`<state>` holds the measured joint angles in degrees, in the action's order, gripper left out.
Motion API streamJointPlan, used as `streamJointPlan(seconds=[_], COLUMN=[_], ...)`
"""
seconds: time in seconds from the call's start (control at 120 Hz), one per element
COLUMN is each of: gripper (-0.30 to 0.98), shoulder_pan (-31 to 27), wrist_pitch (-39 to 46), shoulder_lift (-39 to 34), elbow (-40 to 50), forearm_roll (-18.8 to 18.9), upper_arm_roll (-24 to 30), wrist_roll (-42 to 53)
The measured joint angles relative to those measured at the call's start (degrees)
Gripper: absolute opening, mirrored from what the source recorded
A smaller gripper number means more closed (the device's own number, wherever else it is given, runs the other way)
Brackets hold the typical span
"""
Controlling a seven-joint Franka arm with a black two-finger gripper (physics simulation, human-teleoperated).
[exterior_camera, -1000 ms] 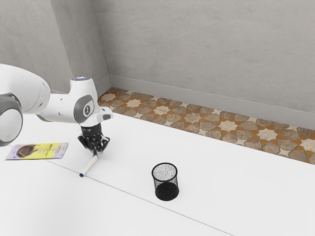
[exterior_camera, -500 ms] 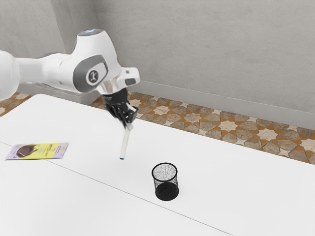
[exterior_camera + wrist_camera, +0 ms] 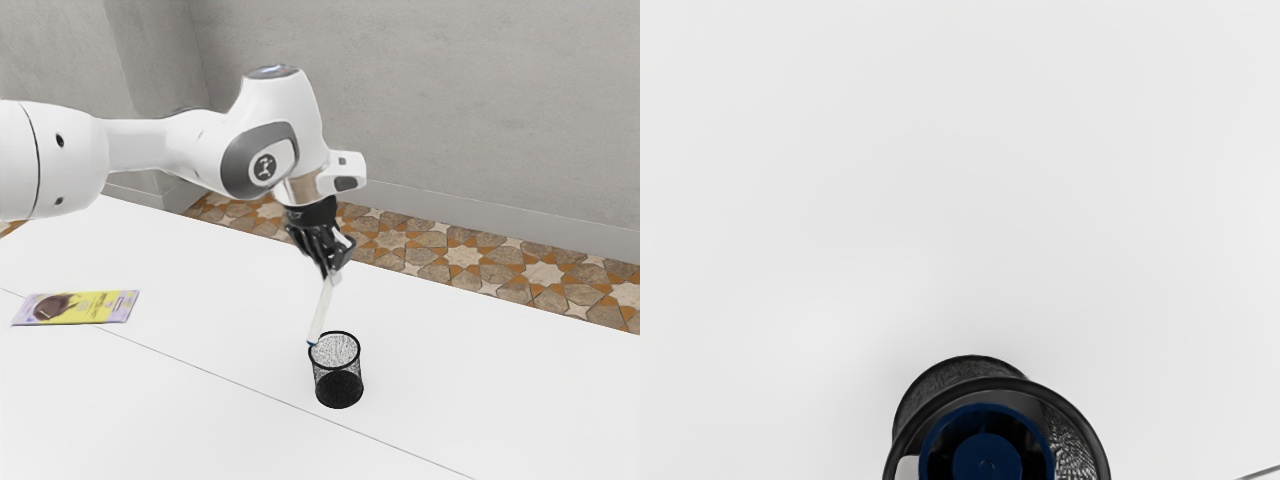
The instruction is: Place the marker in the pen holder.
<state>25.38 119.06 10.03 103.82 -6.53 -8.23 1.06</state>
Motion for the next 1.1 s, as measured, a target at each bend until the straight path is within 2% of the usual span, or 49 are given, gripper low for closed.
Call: streamJointPlan(seconds=[0.2, 0.617, 0.8, 0.858, 0.933, 1.008, 1.1], gripper=[-0.07, -0.06, 0.33, 0.41, 0.49, 0.55, 0.6], shoulder_pan=[-0.1, -0.1, -0.3, -0.3, -8.4, -18.5, -31.8], wrist_pitch=[0.9, 2.2, 1.7, -2.3, -11.4, -18.2, -25.7], shoulder_lift=[5.1, 7.8, 6.6, 2.3, -6.4, -9.6, -10.8], elbow=[-4.9, -2.7, -3.0, -3.9, -4.6, -6.6, -11.2], forearm_roll=[-0.6, -1.8, -3.0, -2.6, 1.1, 3.5, 8.5], upper_arm_roll=[1.1, 1.3, 0.9, -2.4, -1.0, 1.5, 5.3], wrist_roll=[-0.4, -0.9, 1.0, 1.3, 1.1, 0.5, -0.2])
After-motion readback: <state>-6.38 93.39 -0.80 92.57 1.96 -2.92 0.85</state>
